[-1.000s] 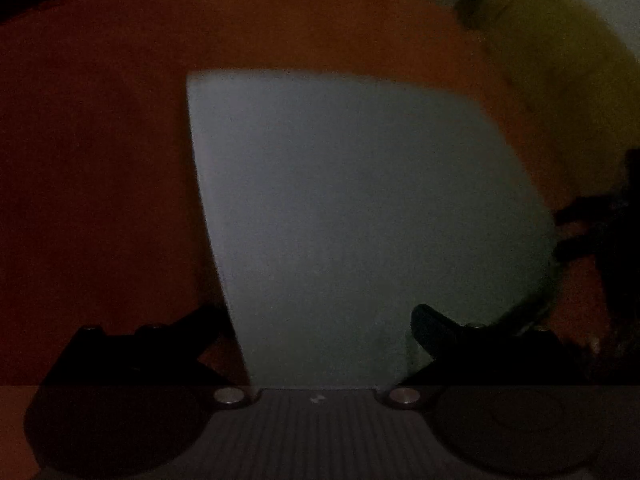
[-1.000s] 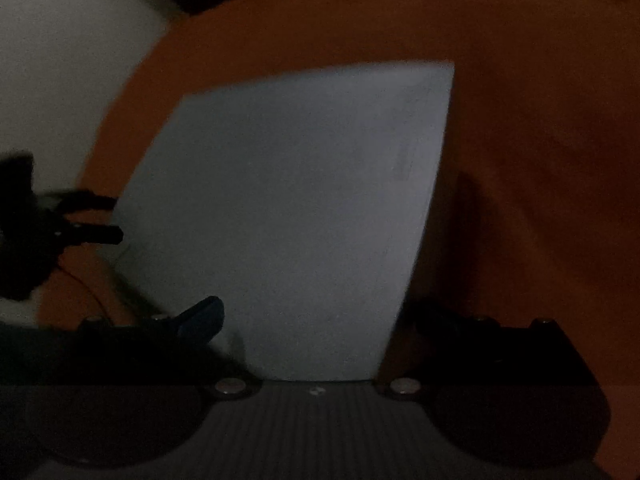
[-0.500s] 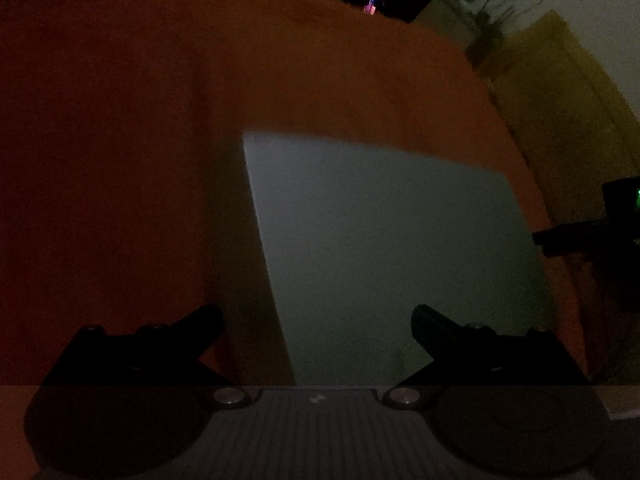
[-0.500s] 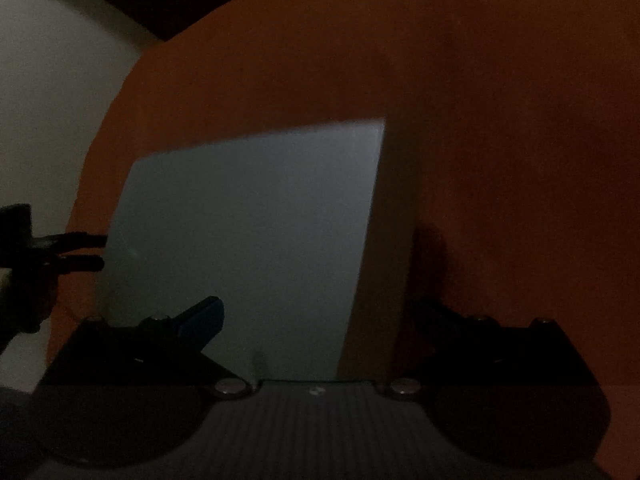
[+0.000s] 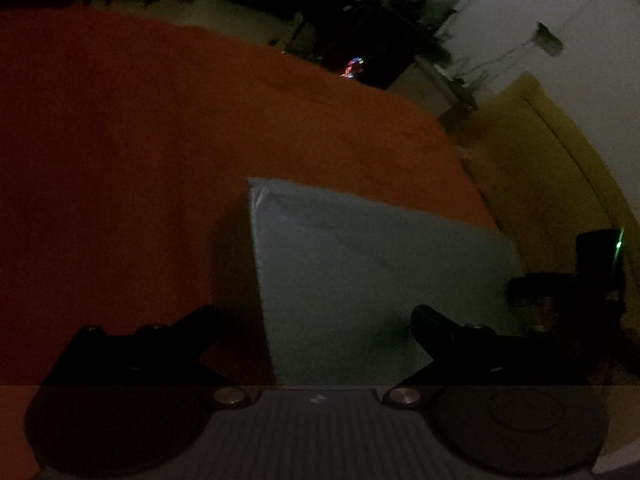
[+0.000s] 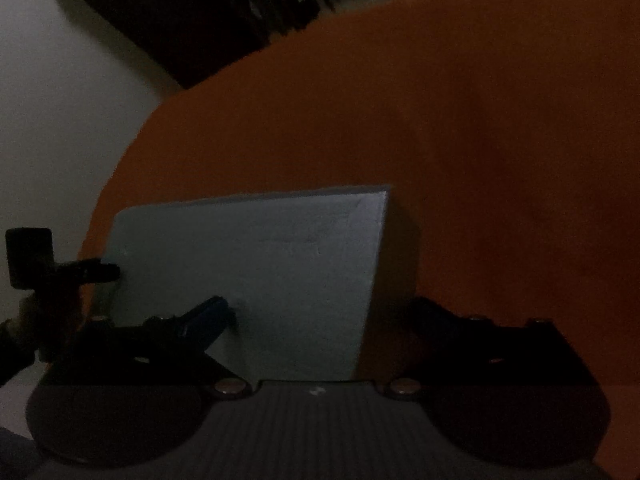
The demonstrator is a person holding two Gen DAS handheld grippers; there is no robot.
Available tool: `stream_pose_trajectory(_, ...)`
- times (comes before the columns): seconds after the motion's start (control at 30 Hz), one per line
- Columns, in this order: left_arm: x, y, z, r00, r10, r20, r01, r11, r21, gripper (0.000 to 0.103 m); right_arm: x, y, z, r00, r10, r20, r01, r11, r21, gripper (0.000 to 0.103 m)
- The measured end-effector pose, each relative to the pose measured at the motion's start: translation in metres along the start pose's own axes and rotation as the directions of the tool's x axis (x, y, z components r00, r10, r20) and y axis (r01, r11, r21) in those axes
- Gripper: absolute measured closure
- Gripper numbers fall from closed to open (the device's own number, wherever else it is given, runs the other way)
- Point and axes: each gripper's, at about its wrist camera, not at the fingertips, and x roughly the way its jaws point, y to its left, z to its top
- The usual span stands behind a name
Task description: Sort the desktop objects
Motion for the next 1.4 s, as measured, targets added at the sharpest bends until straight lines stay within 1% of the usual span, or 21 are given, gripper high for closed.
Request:
stream_pose_trajectory(0.03, 0.0, -0.001, 0.001, 1.0, -0.003, 0.009, 0.003, 1.0, -0.001, 0.001, -0.006, 0.009, -0.002, 1.0, -0.017, -0.011, 0.017, 1.0, 0.001, 0.004)
stream_pose_trajectory(0.1, -0.008, -0.014, 0.0, 1.0, 0.014, -0.015, -0.014, 1.0, 0.0, 0.0, -0.015, 0.027, -0.005, 0.998, -0.054, -0.044, 0.054, 0.998, 0.007, 0.004)
stream_pose_trajectory(0.2, -0.002, -0.026, 0.0, 0.995, 0.092, -0.042, -0.092, 0.996, 0.02, 0.0, -0.01, 0.046, -0.02, 0.981, -0.152, -0.122, 0.146, 0.988, -0.06, 0.004)
stream_pose_trajectory(0.27, 0.009, -0.022, -0.006, 0.984, 0.155, -0.084, -0.154, 0.988, 0.018, 0.001, 0.005, 0.053, -0.034, 0.969, -0.2, -0.144, 0.183, 0.975, -0.124, 0.002)
stream_pose_trajectory(0.33, 0.018, -0.018, -0.016, 0.973, 0.2, -0.113, -0.197, 0.98, 0.04, 0.0, 0.019, 0.05, -0.046, 0.96, -0.214, -0.179, 0.195, 0.974, -0.117, 0.0)
stream_pose_trajectory(0.37, 0.022, -0.017, -0.02, 0.969, 0.214, -0.122, -0.209, 0.976, 0.055, 0.0, 0.023, 0.048, -0.049, 0.963, -0.193, -0.186, 0.18, 0.98, -0.087, 0.0)
stream_pose_trajectory(0.4, 0.021, -0.016, -0.023, 0.97, 0.209, -0.121, -0.204, 0.977, 0.055, 0.0, 0.026, 0.047, -0.052, 0.968, -0.167, -0.189, 0.16, 0.986, -0.051, 0.0)
stream_pose_trajectory(0.43, 0.019, -0.015, -0.025, 0.972, 0.203, -0.12, -0.198, 0.979, 0.055, 0.0, 0.027, 0.048, -0.052, 0.969, -0.161, -0.186, 0.156, 0.987, -0.044, 0.0)
stream_pose_trajectory(0.53, 0.015, -0.011, -0.031, 0.975, 0.187, -0.116, -0.182, 0.982, 0.054, 0.0, 0.025, 0.044, -0.055, 0.97, -0.155, -0.188, 0.151, 0.988, -0.035, 0.0)
stream_pose_trajectory(0.67, 0.009, -0.005, -0.04, 0.98, 0.163, -0.114, -0.159, 0.986, 0.049, 0.001, 0.026, 0.044, -0.055, 0.97, -0.154, -0.188, 0.163, 0.986, 0.03, 0.0)
stream_pose_trajectory(0.73, -0.005, -0.008, -0.051, 0.981, 0.133, -0.139, -0.136, 0.991, -0.011, 0.001, 0.027, 0.049, -0.056, 0.968, -0.161, -0.192, 0.178, 0.981, 0.074, 0.0)
stream_pose_trajectory(0.8, -0.011, -0.015, -0.046, 0.978, 0.14, -0.157, -0.146, 0.989, -0.027, 0.001, 0.024, 0.06, -0.057, 0.965, -0.175, -0.197, 0.193, 0.978, 0.074, 0.0)
stream_pose_trajectory(0.87, -0.02, -0.018, -0.046, 0.976, 0.13, -0.173, -0.14, 0.989, -0.046, 0.001, 0.022, 0.071, -0.058, 0.961, -0.19, -0.202, 0.207, 0.976, 0.07, 0.0)
stream_pose_trajectory(0.93, -0.022, -0.024, -0.044, 0.973, 0.125, -0.195, -0.136, 0.99, -0.043, 0.001, 0.015, 0.079, -0.06, 0.956, -0.203, -0.21, 0.221, 0.973, 0.066, 0.0)
stream_pose_trajectory(0.97, -0.02, -0.028, -0.044, 0.97, 0.129, -0.205, -0.138, 0.99, -0.032, 0.001, 0.013, 0.082, -0.062, 0.952, -0.212, -0.219, 0.229, 0.972, 0.057, 0.0)
stream_pose_trajectory(1.03, -0.013, -0.033, -0.053, 0.956, 0.175, -0.236, -0.174, 0.984, 0.028, 0.001, 0.016, 0.089, -0.066, 0.945, -0.235, -0.226, 0.247, 0.968, 0.029, 0.0)
stream_pose_trajectory(1.1, -0.004, -0.035, -0.066, 0.951, 0.212, -0.225, -0.199, 0.977, 0.079, 0.001, 0.031, 0.094, -0.076, 0.935, -0.271, -0.228, 0.273, 0.962, -0.02, 0.0)
stream_pose_trajectory(1.13, -0.001, -0.035, -0.072, 0.953, 0.217, -0.214, -0.202, 0.975, 0.087, 0.0, 0.039, 0.096, -0.081, 0.93, -0.289, -0.228, 0.286, 0.957, -0.045, 0.0)
stream_pose_trajectory(1.27, -0.007, -0.032, -0.085, 0.958, 0.227, -0.174, -0.213, 0.972, 0.095, 0.0, 0.042, 0.092, -0.09, 0.945, -0.266, -0.188, 0.264, 0.964, -0.038, 0.0)
stream_pose_trajectory(1.33, -0.011, -0.03, -0.087, 0.956, 0.235, -0.176, -0.225, 0.971, 0.075, 0.0, 0.039, 0.093, -0.094, 0.943, -0.276, -0.188, 0.273, 0.961, -0.039, 0.0)
stream_pose_trajectory(1.4, -0.019, -0.036, -0.09, 0.952, 0.247, -0.183, -0.236, 0.969, 0.076, 0.001, 0.032, 0.096, -0.096, 0.933, -0.305, -0.19, 0.302, 0.952, -0.043, 0.0)
